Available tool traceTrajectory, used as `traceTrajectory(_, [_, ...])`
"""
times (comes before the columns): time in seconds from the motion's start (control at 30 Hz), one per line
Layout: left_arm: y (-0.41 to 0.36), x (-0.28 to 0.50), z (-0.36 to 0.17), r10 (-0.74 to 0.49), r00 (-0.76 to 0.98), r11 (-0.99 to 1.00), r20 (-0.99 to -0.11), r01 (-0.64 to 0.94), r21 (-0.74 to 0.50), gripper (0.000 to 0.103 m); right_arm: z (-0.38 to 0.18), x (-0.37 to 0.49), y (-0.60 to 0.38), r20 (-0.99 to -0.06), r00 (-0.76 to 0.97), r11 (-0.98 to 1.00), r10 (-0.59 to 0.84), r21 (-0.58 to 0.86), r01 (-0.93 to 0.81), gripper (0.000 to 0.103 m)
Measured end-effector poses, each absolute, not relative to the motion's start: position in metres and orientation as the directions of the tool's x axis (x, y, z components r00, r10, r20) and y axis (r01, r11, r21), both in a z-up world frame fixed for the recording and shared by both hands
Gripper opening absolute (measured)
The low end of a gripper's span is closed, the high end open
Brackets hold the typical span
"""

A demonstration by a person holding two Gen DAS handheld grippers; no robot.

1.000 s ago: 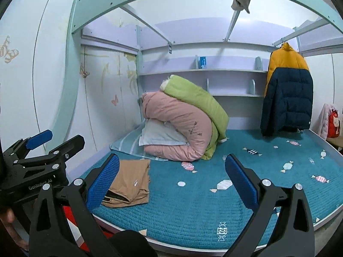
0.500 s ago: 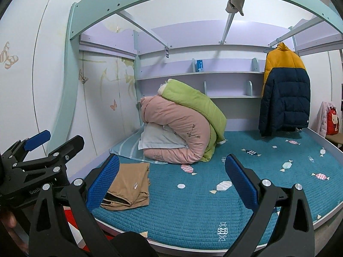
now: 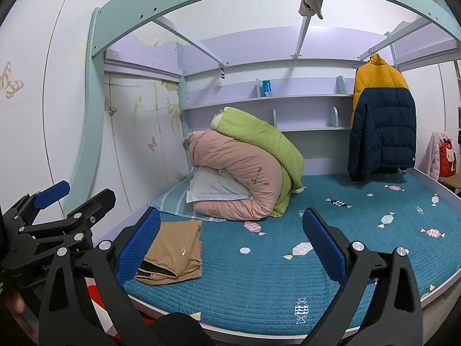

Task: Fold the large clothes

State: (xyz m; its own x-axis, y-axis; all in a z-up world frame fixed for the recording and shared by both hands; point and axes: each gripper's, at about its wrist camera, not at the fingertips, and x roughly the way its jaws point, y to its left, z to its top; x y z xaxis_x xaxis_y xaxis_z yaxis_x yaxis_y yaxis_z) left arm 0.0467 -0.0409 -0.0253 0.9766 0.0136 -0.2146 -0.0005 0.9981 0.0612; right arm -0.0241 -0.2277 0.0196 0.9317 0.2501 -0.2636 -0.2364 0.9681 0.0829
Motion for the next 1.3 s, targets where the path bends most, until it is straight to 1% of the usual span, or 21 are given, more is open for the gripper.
traceTrajectory(1.3, [-0.0356, 0.0477, -0.0253, 0.021, 0.977, 0.998, -0.212, -0.007, 0.063, 0.098, 0.0219, -0.0277, -0.2181, -0.269, 0.930, 0.967, 0.252, 0.089, -0.237, 0.095])
